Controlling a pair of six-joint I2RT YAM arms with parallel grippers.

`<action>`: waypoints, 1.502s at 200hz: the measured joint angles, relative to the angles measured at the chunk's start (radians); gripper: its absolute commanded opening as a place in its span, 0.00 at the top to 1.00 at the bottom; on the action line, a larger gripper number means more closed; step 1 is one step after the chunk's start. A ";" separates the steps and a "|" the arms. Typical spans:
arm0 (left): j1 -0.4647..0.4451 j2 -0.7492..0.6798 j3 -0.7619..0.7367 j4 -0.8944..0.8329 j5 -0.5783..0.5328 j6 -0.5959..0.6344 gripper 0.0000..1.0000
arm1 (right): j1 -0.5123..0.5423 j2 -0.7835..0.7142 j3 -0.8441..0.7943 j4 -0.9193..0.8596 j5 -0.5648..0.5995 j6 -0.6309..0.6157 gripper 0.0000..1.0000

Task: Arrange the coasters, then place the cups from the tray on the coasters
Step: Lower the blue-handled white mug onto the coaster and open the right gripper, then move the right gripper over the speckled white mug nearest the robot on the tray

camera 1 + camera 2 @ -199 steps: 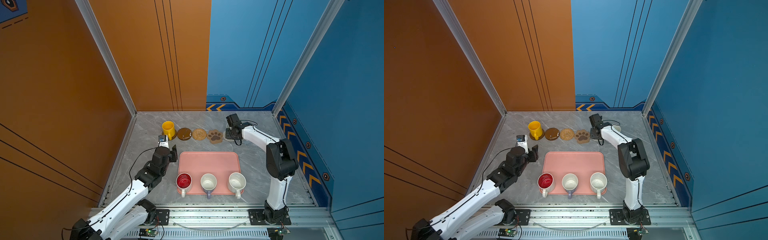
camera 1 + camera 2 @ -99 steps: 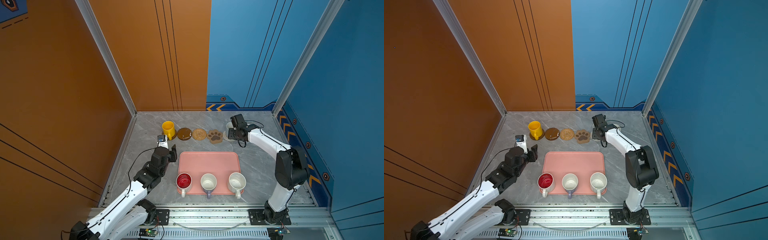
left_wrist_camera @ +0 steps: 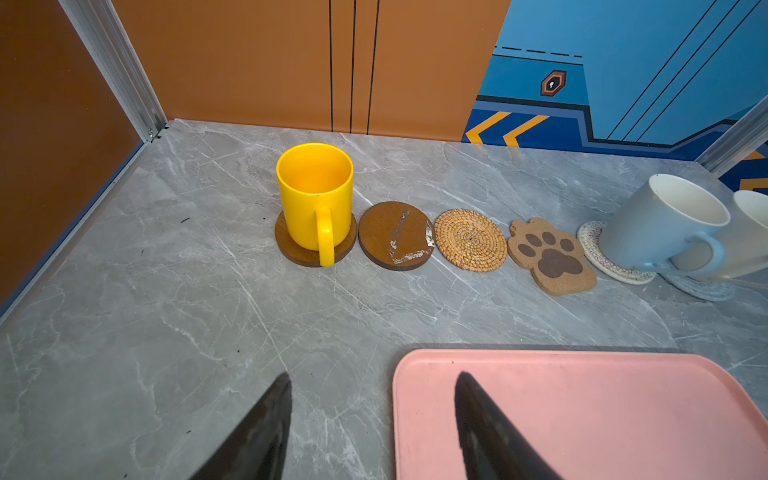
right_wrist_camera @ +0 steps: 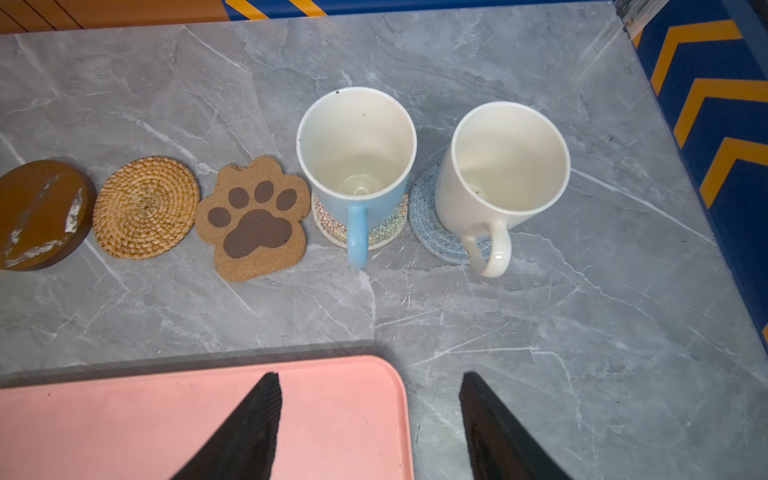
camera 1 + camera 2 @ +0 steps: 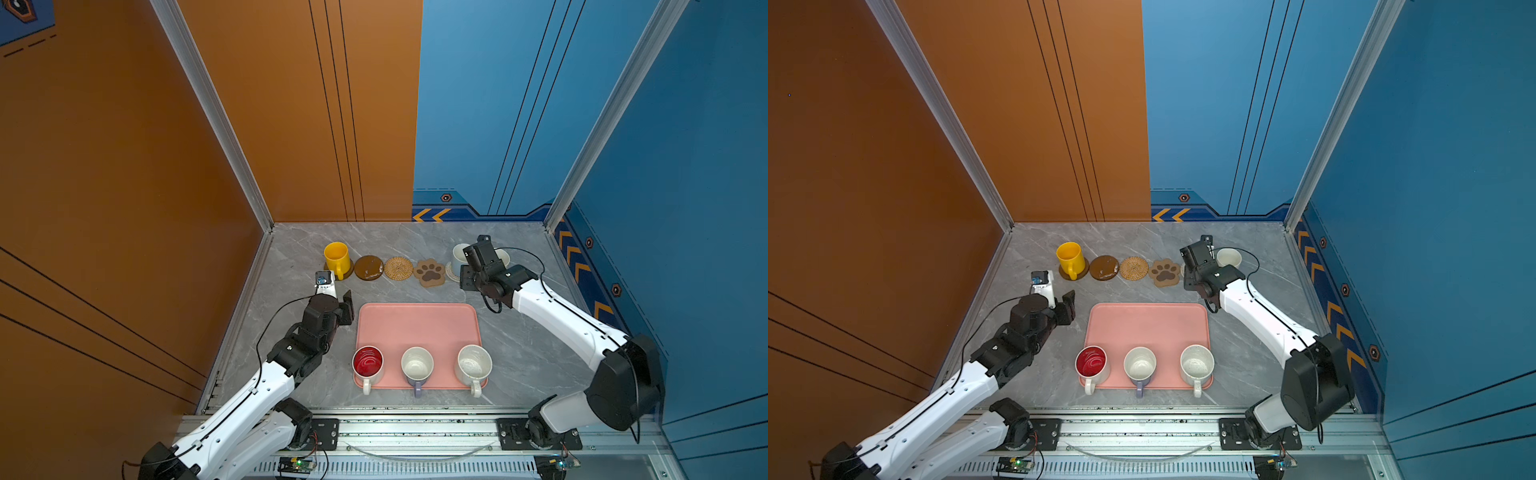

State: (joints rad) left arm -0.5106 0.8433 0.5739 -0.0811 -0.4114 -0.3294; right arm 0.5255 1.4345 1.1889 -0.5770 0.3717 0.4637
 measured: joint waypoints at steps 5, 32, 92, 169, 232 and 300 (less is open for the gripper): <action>0.000 0.000 0.000 0.000 0.000 0.000 0.37 | 0.015 -0.022 -0.012 -0.002 0.009 0.006 0.32; 0.000 0.000 0.000 0.000 0.000 0.000 0.37 | 0.098 -0.146 -0.101 -0.022 0.050 0.068 0.32; 0.007 0.008 0.000 0.003 0.004 0.000 0.36 | 0.378 -0.279 -0.210 -0.174 0.169 0.286 0.34; 0.008 0.003 -0.002 0.002 0.004 0.000 0.36 | 0.673 -0.296 -0.216 -0.407 0.222 0.543 0.39; 0.012 -0.026 -0.003 -0.001 0.008 0.000 0.36 | 0.843 -0.292 -0.214 -0.562 0.231 0.742 0.40; 0.016 -0.066 -0.019 -0.020 0.008 0.000 0.36 | 0.941 -0.290 -0.213 -0.656 0.171 0.889 0.40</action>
State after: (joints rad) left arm -0.4950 0.7769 0.5552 -0.1013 -0.4038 -0.3294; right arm 1.4662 1.1450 0.9760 -1.2331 0.5430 1.3529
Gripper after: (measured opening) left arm 0.643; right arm 0.598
